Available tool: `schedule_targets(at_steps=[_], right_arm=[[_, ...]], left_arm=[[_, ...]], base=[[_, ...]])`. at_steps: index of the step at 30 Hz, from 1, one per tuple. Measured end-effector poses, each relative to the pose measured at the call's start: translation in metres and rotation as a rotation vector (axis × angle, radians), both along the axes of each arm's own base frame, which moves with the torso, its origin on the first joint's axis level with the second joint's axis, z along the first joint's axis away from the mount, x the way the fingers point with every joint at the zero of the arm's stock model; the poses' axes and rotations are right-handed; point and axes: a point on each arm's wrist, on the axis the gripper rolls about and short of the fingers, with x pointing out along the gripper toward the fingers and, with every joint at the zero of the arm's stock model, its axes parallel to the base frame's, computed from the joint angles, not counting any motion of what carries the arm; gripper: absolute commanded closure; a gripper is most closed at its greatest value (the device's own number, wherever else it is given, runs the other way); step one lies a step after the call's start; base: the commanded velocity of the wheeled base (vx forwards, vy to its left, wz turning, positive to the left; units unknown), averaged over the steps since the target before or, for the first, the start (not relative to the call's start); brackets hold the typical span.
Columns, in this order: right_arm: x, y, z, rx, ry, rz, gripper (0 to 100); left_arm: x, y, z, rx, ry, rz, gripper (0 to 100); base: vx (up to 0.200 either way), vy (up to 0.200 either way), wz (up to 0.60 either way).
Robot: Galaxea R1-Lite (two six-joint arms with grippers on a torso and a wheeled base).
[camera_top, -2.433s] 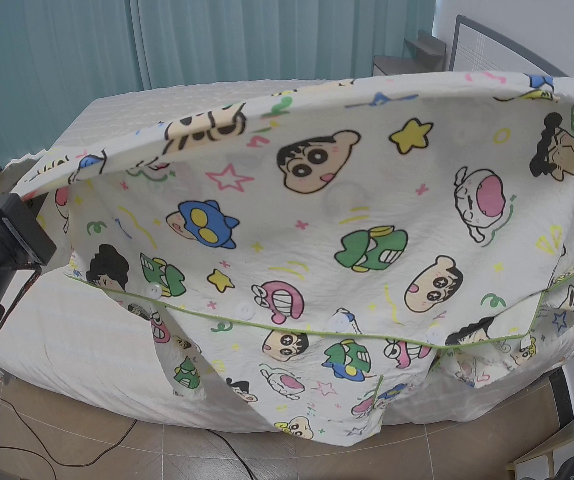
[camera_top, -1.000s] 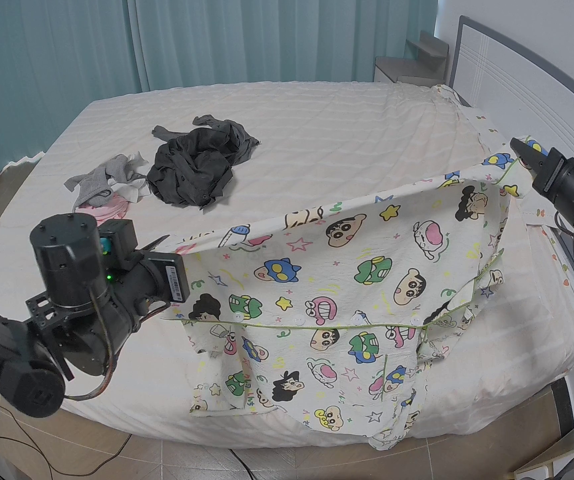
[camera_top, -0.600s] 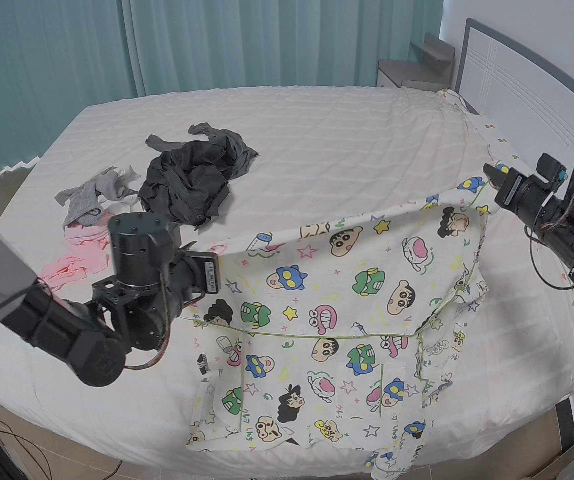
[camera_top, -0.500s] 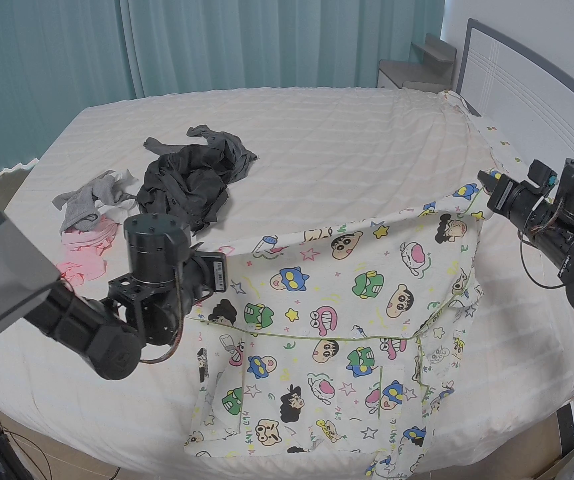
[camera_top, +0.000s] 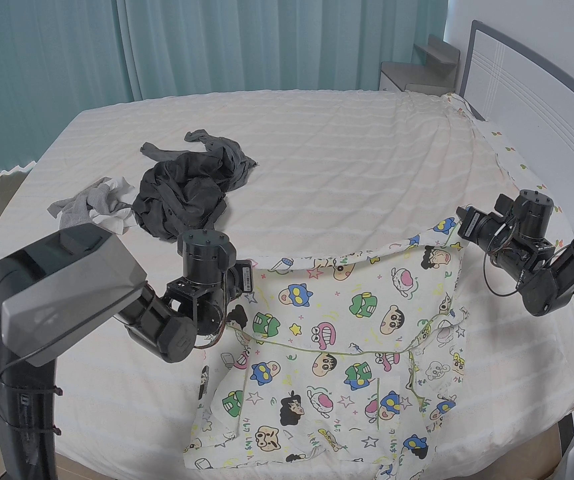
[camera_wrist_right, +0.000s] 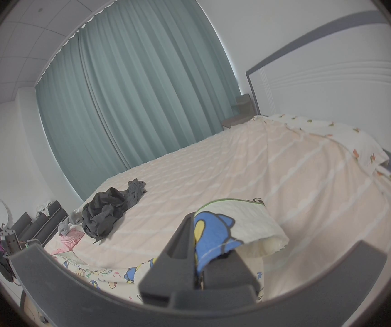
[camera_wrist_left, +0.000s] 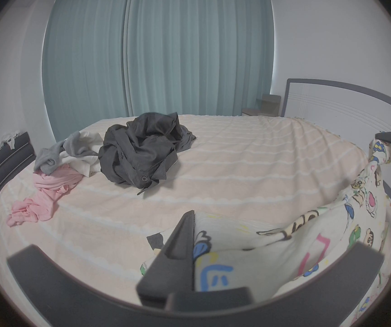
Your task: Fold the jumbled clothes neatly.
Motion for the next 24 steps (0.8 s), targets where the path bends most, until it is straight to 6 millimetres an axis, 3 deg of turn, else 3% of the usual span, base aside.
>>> schedule_targets(at_steps=[9,17,18,19,24], right_arm=[[0.030,0.006,-0.039,0.070,0.074,-0.017,100],[0.058,0.010,-0.067,0.133,0.138,-0.034,100],[0.061,0.011,-0.070,0.141,0.157,-0.035,0],[0.064,0.012,-0.072,0.152,0.170,-0.035,0],[0.079,0.018,-0.077,0.193,0.183,-0.015,0]], left_arm=[[0.035,0.003,-0.032,-0.003,0.002,0.042,100],[0.059,0.001,-0.048,-0.016,-0.024,0.061,100],[0.062,0.001,-0.050,-0.017,-0.025,0.064,100],[0.065,0.001,-0.052,-0.017,-0.027,0.068,0],[0.076,0.003,-0.063,-0.016,-0.036,0.094,0]], base=[[0.000,0.000,0.00],[0.000,0.000,0.00],[0.000,0.000,0.00],[0.000,0.000,0.00],[0.000,0.000,0.00]])
